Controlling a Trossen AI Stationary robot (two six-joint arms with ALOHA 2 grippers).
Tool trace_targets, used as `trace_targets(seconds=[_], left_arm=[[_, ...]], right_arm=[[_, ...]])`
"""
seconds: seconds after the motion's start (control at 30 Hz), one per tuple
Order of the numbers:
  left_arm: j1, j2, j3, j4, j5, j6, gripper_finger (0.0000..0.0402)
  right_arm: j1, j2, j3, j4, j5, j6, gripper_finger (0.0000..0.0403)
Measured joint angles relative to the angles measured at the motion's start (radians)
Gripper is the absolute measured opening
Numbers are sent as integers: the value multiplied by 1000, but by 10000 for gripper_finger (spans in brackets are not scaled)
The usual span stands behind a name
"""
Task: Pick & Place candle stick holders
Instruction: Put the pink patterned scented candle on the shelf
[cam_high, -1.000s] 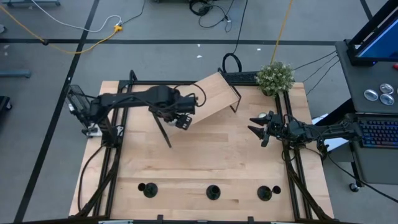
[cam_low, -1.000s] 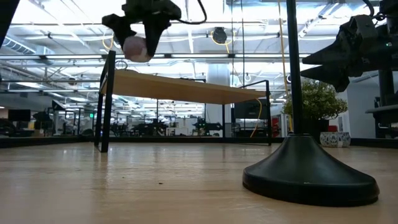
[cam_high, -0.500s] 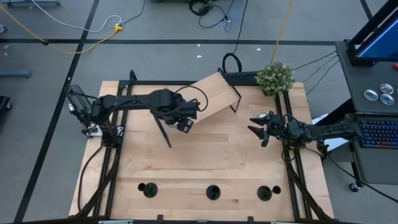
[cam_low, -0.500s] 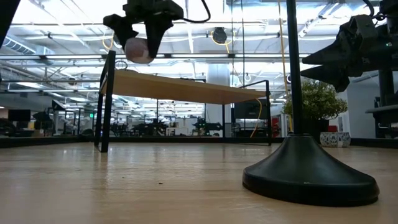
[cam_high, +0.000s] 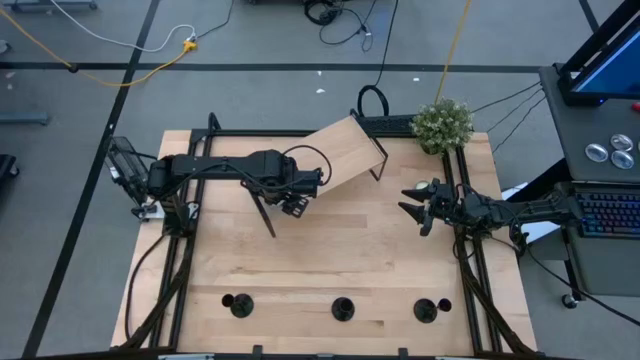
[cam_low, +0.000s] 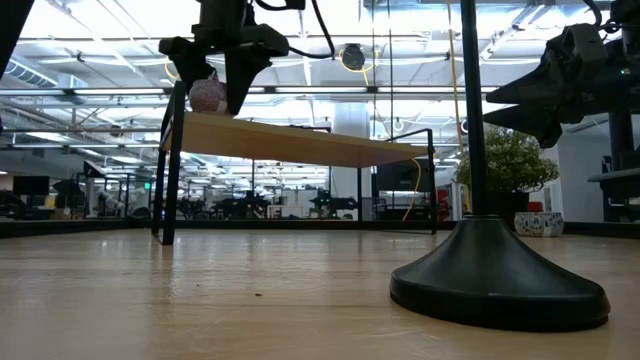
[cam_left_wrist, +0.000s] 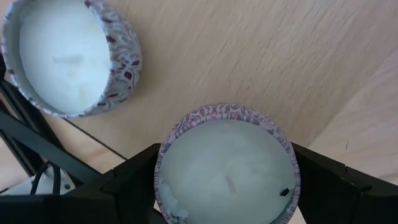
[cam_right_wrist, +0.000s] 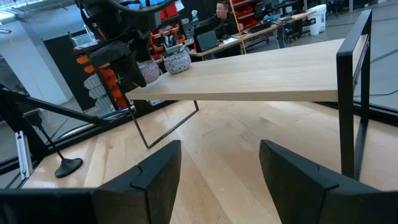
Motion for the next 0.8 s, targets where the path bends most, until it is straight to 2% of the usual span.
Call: trace_targets(seconds=[0.27, 0.53, 0.8], left_arm=[[0, 0, 0, 6, -25, 24, 308], [0, 0, 0, 5, -47, 30, 344], [5, 0, 0, 1, -48, 36, 337]], right_arm=[[0, 0, 0, 0, 0, 0, 212], [0, 0, 0, 0, 0, 0, 212], [0, 0, 0, 0, 0, 0, 212]])
